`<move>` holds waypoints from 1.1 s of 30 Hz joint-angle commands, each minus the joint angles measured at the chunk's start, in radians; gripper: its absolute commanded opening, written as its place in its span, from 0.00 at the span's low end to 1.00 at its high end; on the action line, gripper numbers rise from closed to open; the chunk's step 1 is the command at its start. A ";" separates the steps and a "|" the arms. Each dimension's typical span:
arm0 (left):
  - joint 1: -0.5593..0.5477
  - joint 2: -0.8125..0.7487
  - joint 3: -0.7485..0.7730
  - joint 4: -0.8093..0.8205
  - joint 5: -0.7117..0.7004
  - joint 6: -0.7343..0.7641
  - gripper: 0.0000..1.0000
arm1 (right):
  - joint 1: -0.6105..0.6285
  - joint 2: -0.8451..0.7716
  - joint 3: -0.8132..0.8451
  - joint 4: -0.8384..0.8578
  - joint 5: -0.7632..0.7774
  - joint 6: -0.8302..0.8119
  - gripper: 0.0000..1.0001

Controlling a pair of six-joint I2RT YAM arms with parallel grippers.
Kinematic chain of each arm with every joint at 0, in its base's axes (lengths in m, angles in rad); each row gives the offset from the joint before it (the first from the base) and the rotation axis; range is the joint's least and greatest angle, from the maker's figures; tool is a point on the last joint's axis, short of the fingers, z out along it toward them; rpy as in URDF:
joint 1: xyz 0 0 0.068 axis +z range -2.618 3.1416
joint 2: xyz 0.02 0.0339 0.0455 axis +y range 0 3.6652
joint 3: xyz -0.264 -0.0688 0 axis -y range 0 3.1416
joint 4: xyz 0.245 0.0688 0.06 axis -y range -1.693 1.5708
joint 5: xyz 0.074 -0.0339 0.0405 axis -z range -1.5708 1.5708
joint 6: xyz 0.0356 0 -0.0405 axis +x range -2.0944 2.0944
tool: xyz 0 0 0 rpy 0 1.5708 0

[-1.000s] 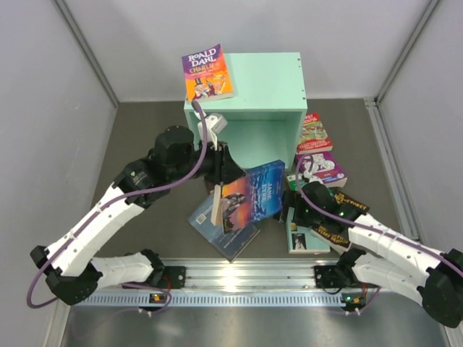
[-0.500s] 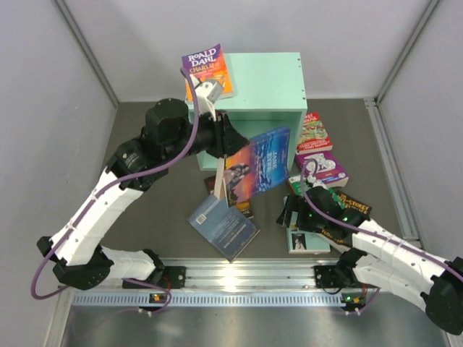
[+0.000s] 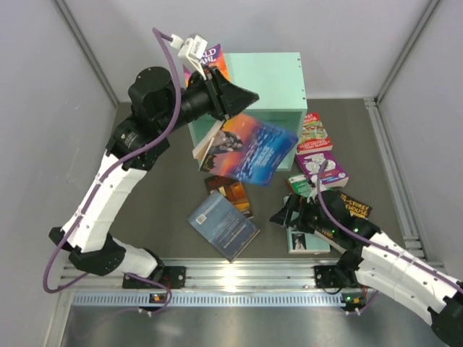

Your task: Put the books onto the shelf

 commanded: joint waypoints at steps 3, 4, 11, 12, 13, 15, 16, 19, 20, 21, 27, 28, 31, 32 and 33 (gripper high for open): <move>-0.002 -0.205 -0.326 0.302 0.106 -0.206 0.00 | -0.008 -0.082 0.078 0.332 -0.200 0.135 0.99; -0.003 -0.277 -0.388 0.310 0.100 -0.221 0.00 | -0.010 -0.078 0.093 0.333 -0.200 0.136 0.99; -0.003 -0.573 -0.926 0.286 0.019 -0.277 0.00 | -0.011 0.000 0.119 0.324 -0.200 0.113 0.99; -0.005 -0.590 -1.005 0.275 0.014 -0.277 0.00 | -0.013 0.022 0.113 0.332 -0.209 0.116 0.99; -0.003 -0.616 -1.039 0.272 0.002 -0.272 0.00 | -0.011 0.036 0.107 0.344 -0.216 0.119 0.99; -0.005 -0.630 -1.116 0.261 -0.011 -0.266 0.00 | -0.011 0.069 0.105 0.401 -0.240 0.124 0.99; -0.003 -0.638 -1.137 0.264 -0.015 -0.267 0.00 | -0.010 0.082 0.111 0.413 -0.246 0.124 0.99; -0.005 -0.638 -1.216 0.266 -0.044 -0.283 0.00 | -0.010 0.143 0.133 0.450 -0.278 0.118 1.00; -0.005 -0.635 -1.263 0.267 -0.067 -0.298 0.00 | -0.010 0.157 0.138 0.455 -0.286 0.116 1.00; -0.005 -0.632 -1.285 0.266 -0.089 -0.307 0.00 | -0.010 0.175 0.139 0.464 -0.285 0.118 0.99; -0.005 -0.594 -1.431 0.247 -0.129 -0.311 0.00 | -0.010 0.194 0.102 0.513 -0.237 0.176 0.99; -0.005 -0.586 -1.423 0.224 -0.124 -0.291 0.00 | -0.010 0.194 0.098 0.511 -0.234 0.179 0.99; -0.003 -0.574 -1.374 0.129 -0.132 -0.211 0.53 | -0.008 0.186 0.093 0.478 -0.223 0.179 0.99; -0.003 -0.571 -1.331 0.093 -0.147 -0.177 0.70 | -0.008 0.178 0.092 0.467 -0.219 0.175 0.99; -0.003 -0.570 -1.308 0.031 -0.167 -0.162 0.74 | -0.008 0.174 0.084 0.456 -0.216 0.172 0.99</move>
